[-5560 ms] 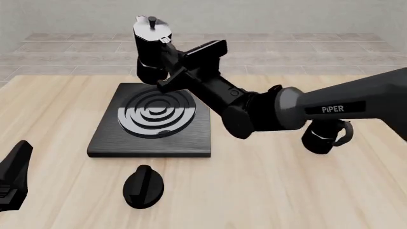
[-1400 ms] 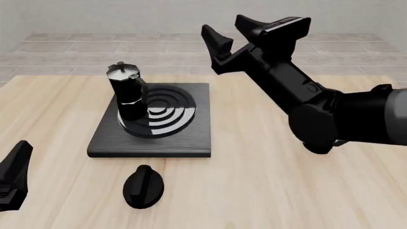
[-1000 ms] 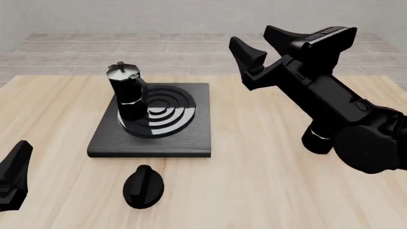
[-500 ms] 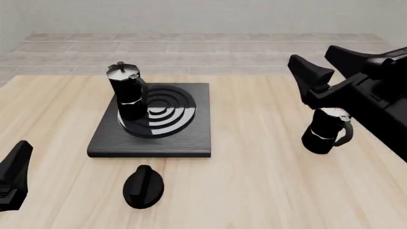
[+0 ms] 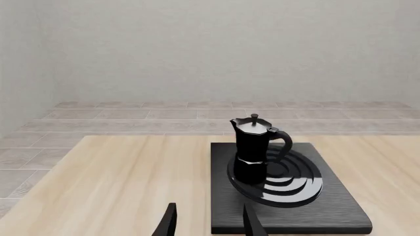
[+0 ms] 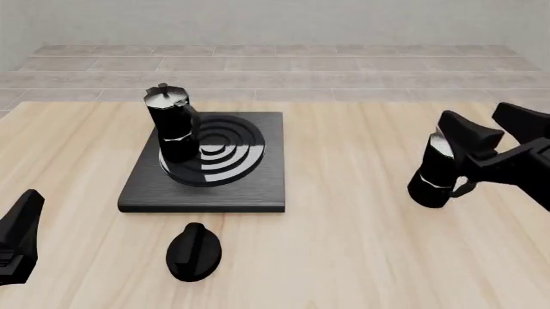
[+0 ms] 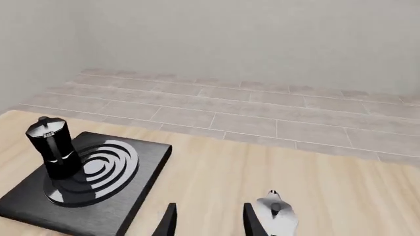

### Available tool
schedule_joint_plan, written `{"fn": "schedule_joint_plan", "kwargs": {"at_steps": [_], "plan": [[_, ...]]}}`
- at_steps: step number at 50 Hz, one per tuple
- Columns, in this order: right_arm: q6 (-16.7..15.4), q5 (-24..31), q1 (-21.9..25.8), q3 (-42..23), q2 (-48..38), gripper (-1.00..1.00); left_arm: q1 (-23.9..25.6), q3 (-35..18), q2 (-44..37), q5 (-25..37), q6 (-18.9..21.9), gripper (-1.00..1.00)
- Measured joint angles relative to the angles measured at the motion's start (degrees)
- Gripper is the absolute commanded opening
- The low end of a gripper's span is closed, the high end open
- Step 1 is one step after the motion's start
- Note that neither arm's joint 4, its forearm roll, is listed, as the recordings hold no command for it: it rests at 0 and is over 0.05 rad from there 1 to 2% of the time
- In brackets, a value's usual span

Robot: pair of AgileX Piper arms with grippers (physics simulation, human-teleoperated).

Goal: Put both moka pots on the stove.

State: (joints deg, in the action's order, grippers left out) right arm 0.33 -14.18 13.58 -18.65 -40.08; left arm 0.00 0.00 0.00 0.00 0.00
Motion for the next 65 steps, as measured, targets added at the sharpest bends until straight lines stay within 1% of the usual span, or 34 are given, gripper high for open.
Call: {"fn": "schedule_joint_plan", "kwargs": {"at_steps": [17, 31, 47, 56, 65], "plan": [[-0.54, 5.95, -4.44, 3.13, 4.43, 1.0, 0.0, 0.0, 0.0, 0.0, 0.0, 1.0], [-1.11, 11.9, -6.42, 3.77, 9.75, 1.0, 0.0, 0.0, 0.0, 0.0, 0.0, 1.0], [-0.96, 18.89, -9.62, 4.18, 15.11, 1.0, 0.0, 0.0, 0.0, 0.0, 0.0, 1.0], [-0.75, 19.47, -11.4, 5.45, 16.04, 1.0, 0.0, 0.0, 0.0, 0.0, 0.0, 1.0], [-0.28, 15.6, -13.18, 7.87, 13.39, 1.0, 0.0, 0.0, 0.0, 0.0, 0.0, 1.0]]}}
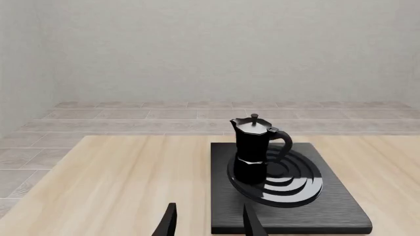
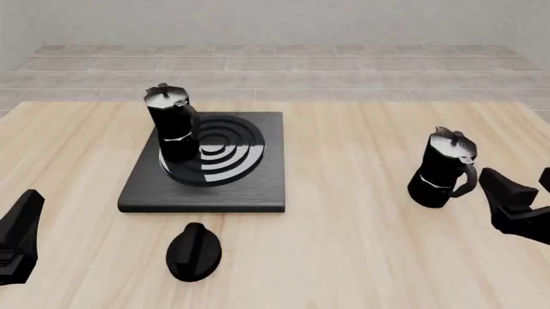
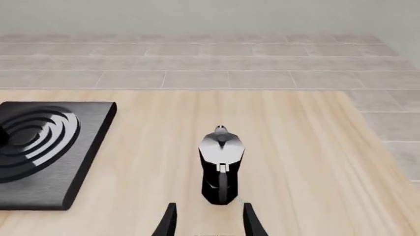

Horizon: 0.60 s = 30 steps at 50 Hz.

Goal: Put both moka pots on the stove.

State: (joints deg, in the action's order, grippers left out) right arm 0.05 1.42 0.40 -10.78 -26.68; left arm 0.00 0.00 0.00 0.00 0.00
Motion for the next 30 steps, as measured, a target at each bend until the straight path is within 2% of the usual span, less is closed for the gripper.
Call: {"fn": "schedule_joint_plan", "kwargs": {"at_steps": [30], "plan": [[-1.08, -20.78, -3.07, 4.0, -16.79, 1.0, 0.0, 0.0, 0.0, 0.0, 0.0, 1.0]]}}
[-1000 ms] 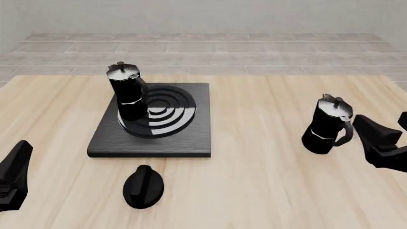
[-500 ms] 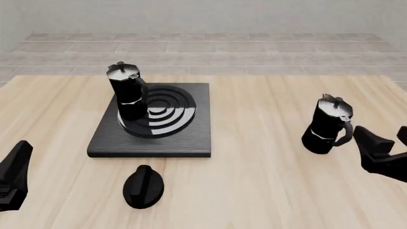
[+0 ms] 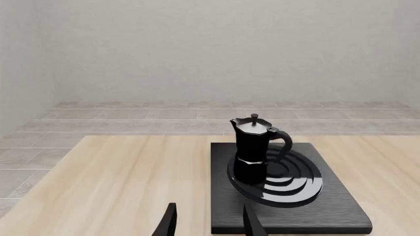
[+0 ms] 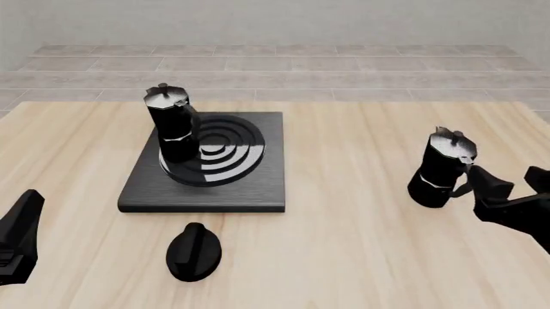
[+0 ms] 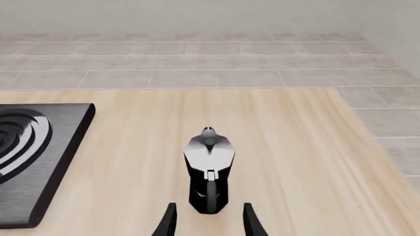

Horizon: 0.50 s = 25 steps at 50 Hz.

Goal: Put both moka pots on the stove.

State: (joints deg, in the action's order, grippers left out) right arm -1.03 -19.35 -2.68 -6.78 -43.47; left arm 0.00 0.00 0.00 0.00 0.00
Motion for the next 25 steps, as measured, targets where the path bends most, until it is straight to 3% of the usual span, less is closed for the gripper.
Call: {"fn": "schedule_joint_plan", "kwargs": {"at_steps": [25], "plan": [[0.97, -14.62, -2.57, 1.75, -15.79, 1.0, 0.0, 0.0, 0.0, 0.0, 0.0, 1.0]]}}
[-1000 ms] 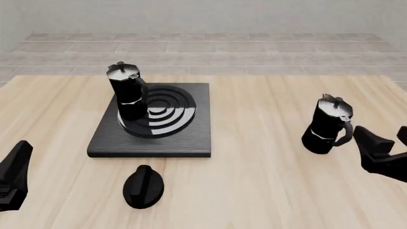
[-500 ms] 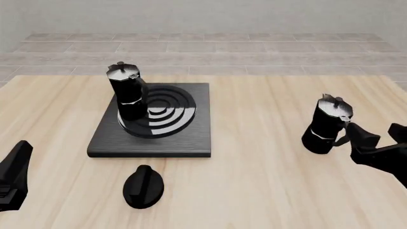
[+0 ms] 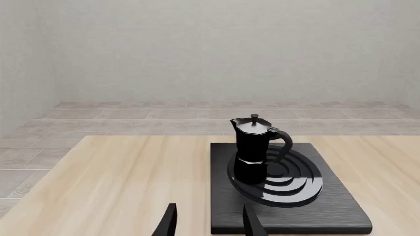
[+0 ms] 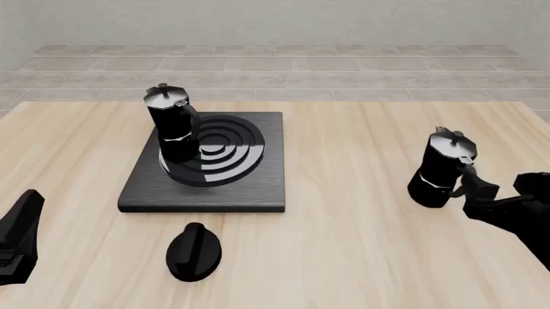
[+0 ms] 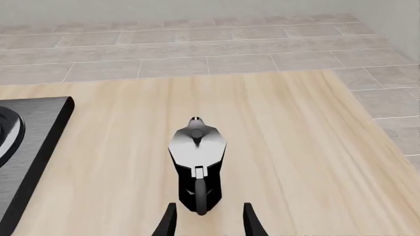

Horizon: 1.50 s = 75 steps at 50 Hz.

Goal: Put both moka pots on the stove.

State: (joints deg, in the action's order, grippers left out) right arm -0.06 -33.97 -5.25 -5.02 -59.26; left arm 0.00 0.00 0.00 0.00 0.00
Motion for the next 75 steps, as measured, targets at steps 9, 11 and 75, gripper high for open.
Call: {"fn": "schedule_joint_plan", "kwargs": {"at_steps": [9, 11, 75], "plan": [[0.22, -3.49, -0.27, 0.05, -3.98, 1.0, 0.0, 0.0, 0.0, 0.0, 0.0, 1.0], [0.25, -4.22, -0.25, -0.01, -4.81, 1.0, 0.0, 0.0, 0.0, 0.0, 0.0, 1.0], [1.84, -20.63, 2.28, -3.18, -26.67, 1.0, 0.0, 0.0, 0.0, 0.0, 0.0, 1.0]]}}
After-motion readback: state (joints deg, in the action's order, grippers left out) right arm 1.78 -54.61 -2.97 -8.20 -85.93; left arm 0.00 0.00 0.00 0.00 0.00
